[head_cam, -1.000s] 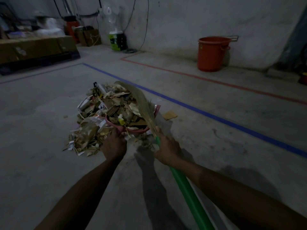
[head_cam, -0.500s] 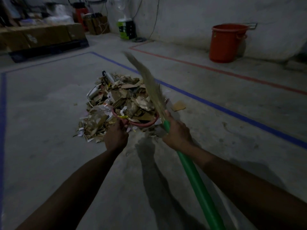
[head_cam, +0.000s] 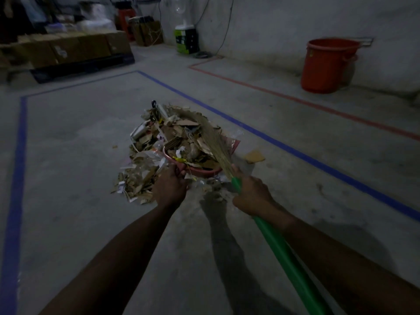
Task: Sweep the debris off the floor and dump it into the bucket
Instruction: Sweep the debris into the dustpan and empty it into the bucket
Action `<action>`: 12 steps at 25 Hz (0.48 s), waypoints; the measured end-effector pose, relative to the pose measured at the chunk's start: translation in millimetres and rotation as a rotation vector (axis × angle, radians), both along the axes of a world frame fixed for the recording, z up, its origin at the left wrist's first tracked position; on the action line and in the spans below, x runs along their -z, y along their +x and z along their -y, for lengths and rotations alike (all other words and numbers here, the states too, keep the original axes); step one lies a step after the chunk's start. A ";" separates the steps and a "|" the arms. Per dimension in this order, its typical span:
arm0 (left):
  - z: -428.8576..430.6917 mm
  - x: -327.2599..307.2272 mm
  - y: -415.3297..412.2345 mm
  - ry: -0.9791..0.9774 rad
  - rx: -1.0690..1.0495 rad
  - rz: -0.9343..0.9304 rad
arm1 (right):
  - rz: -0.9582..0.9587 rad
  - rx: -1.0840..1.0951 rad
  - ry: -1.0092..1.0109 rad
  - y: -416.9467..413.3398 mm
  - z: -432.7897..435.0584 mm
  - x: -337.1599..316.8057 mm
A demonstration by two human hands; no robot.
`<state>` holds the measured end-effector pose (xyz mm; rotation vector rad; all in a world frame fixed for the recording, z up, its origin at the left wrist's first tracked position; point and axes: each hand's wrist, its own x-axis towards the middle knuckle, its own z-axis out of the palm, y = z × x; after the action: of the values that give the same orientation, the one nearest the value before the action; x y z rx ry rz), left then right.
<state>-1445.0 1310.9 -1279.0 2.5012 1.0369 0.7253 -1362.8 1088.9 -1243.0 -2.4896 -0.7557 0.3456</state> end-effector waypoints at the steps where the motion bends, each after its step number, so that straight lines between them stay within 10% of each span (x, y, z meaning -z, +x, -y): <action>1: -5.6 -24.7 9.1 -0.015 -0.003 -0.008 | -0.017 -0.014 0.008 10.9 -2.3 -27.9; 12: 40.7 -452.8 50.9 -0.061 0.123 -0.022 | -0.160 0.196 0.026 6.0 38.1 -454.9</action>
<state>-1394.1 1270.2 -826.2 2.4999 0.8896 0.6216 -1356.8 1050.8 -788.1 -2.4513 -0.4453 0.4531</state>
